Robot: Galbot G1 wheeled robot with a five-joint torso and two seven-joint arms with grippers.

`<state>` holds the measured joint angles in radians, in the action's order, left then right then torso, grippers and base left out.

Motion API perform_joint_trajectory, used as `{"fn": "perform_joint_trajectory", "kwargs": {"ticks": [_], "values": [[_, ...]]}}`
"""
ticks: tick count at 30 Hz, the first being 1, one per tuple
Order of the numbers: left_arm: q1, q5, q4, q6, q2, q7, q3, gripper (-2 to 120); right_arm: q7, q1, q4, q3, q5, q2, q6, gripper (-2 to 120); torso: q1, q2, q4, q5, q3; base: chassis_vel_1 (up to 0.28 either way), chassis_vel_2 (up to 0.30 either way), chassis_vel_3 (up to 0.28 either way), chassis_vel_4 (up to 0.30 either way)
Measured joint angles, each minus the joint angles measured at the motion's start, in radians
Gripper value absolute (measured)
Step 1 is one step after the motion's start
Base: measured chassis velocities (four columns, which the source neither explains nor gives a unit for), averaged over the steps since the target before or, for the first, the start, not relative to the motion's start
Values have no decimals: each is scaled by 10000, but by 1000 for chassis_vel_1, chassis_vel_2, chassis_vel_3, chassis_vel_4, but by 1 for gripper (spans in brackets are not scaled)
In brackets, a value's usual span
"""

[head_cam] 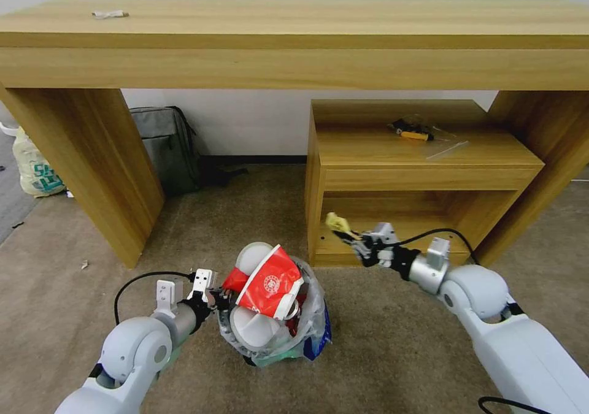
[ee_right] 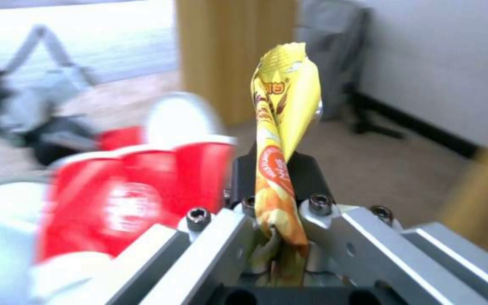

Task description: Pick up the trash bin and place the garbage on the floor into it.

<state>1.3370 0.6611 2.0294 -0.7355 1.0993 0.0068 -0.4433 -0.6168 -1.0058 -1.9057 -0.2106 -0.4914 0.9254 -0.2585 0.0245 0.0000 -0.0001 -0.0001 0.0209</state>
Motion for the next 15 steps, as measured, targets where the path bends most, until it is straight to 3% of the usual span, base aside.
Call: {"fn": "perform_joint_trajectory", "kwargs": {"ticks": [7, 15], "values": [[-87, 1, -34, 0, 20, -1, 24, 0, 261, 599, -186, 2119, -53, -325, -246, 0, 0, 0, -2, 0, 0, 0, 0, 0, 0], [-110, 53, -31, 0, -10, -2, 18, 0, 560, 945, 104, 3215, 52, -273, -532, 0, 0, 0, -2, 1, 0, 0, 0, 0, 0]]}}
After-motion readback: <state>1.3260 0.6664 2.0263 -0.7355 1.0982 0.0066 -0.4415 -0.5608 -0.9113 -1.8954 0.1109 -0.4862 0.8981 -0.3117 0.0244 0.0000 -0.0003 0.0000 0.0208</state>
